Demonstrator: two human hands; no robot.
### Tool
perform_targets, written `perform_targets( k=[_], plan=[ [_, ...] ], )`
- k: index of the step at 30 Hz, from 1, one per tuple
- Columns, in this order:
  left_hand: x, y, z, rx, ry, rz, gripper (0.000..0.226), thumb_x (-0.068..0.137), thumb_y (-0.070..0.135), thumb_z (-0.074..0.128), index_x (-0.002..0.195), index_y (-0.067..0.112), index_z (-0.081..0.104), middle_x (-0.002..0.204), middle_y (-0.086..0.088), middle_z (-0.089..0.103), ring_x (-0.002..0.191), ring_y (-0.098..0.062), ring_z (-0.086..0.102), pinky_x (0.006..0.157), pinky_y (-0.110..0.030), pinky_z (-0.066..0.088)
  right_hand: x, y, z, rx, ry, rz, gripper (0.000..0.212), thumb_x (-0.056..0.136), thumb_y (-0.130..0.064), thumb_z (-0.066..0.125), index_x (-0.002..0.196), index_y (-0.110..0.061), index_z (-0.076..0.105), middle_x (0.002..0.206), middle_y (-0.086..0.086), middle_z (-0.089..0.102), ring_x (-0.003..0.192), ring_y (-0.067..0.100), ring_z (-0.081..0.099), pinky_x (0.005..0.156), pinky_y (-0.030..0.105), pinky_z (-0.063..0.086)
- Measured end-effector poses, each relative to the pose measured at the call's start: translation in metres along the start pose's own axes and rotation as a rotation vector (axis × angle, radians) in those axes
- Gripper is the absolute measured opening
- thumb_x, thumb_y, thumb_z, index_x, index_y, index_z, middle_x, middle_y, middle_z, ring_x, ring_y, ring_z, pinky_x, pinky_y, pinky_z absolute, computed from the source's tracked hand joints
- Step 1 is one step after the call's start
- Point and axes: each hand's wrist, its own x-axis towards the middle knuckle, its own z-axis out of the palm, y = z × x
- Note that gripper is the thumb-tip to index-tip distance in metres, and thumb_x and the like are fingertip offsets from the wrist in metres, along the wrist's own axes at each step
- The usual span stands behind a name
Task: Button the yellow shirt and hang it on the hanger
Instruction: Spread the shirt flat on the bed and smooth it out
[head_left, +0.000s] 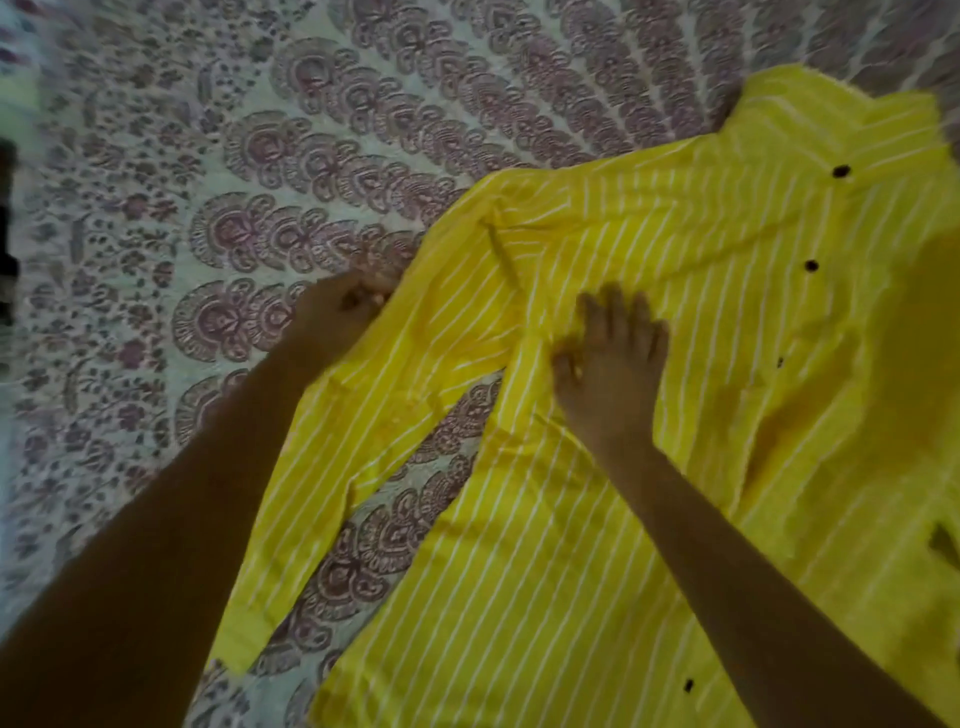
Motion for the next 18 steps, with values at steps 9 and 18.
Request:
perform_targets(
  k=[9, 18],
  plan=[
    [-0.065, -0.066, -0.039, -0.116, -0.262, -0.092, 0.013, 0.06, 0.036, 0.072, 0.066, 0.027, 0.069, 0.056, 0.011, 0.061, 0.051, 0.012, 0.05, 0.063, -0.015, 0.041, -0.055, -0.054, 0.026, -0.114, -0.038, -0.275, 0.058, 0.079, -0.029, 0.041, 0.136, -0.025, 0.04, 0.143, 0.016, 0.042, 0.129, 0.037, 0.043, 0.106, 0.052, 0.032],
    [-0.076, -0.096, -0.08, 0.602, -0.087, -0.258, 0.031, 0.088, 0.022, 0.055, 0.111, 0.002, 0.06, 0.123, -0.02, 0.057, 0.117, -0.037, 0.052, 0.1, -0.047, 0.044, -0.031, -0.072, 0.003, -0.268, -0.088, -0.401, 0.026, 0.074, -0.013, 0.064, 0.099, -0.008, 0.066, 0.115, 0.012, 0.063, 0.12, 0.034, 0.049, 0.103, 0.049, 0.031]
  ],
)
